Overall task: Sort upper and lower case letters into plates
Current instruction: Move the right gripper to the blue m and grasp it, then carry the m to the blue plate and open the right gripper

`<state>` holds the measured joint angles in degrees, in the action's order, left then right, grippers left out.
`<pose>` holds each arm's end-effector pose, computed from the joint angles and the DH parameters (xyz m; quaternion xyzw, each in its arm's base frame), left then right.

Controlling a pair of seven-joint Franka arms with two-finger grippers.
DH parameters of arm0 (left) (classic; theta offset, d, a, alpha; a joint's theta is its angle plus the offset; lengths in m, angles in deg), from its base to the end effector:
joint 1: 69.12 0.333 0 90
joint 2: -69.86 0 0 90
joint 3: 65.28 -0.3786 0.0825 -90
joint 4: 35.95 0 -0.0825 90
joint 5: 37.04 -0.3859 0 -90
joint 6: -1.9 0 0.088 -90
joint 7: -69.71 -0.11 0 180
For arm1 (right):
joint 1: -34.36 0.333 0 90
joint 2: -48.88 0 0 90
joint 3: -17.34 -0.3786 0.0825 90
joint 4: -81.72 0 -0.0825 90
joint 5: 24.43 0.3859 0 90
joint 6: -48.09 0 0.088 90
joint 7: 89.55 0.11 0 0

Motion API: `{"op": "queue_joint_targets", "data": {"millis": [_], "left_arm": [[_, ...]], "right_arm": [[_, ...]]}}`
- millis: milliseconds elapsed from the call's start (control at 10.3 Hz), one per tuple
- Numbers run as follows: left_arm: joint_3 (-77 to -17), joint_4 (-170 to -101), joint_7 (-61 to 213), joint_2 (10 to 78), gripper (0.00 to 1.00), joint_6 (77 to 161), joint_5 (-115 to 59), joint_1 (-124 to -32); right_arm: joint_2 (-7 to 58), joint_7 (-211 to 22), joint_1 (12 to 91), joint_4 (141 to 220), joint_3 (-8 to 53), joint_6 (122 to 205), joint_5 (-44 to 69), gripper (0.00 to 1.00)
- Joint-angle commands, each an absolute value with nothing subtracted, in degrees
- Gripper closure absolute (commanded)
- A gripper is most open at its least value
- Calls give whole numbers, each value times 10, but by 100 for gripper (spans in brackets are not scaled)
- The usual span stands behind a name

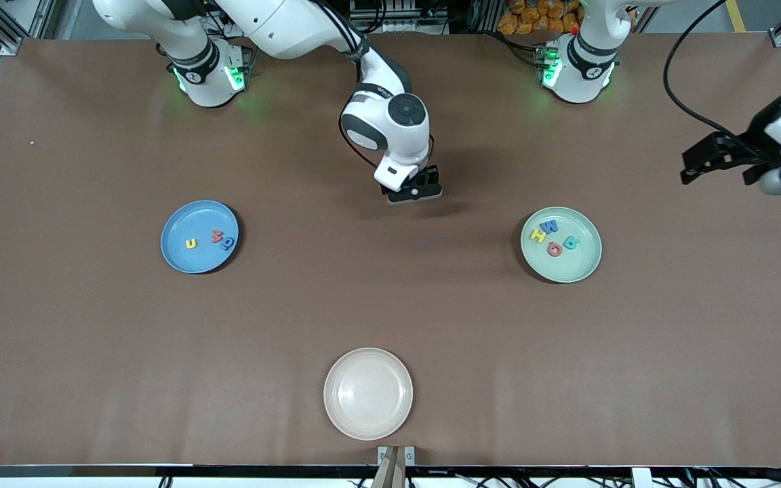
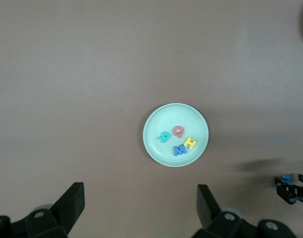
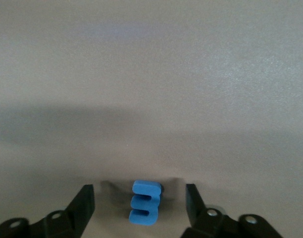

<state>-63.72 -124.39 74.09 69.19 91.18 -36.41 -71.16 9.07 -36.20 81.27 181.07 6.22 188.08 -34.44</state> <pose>0.5586 -0.0363 0.6894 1.0000 0.0067 0.0011 0.0057 0.3929 0.5929 0.2317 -0.9963 -0.0840 -0.0053 0.0158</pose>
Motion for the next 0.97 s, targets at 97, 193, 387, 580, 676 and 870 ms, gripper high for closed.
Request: {"op": "queue_joint_targets", "data": {"millis": [97,193,387,580,676,870], "left_arm": [[-639,-1237,728,695,0,892,-357,-694],[-639,-1237,727,696,0,890,-357,-691],[-639,-1237,726,696,0,886,-357,-691],[-639,-1235,725,695,0,886,-357,-691],[-639,-1235,725,694,0,886,-356,-691],[-645,-1235,727,695,0,886,-358,-682]], "right_arm": [[75,-367,815,1795,60,1877,-354,21],[74,-367,817,1795,60,1877,-353,27],[70,-366,819,1795,60,1877,-353,39],[64,-367,822,1795,60,1877,-355,64],[67,-372,821,1795,60,1877,-357,81],[77,-378,821,1788,60,1870,-354,100]]}}
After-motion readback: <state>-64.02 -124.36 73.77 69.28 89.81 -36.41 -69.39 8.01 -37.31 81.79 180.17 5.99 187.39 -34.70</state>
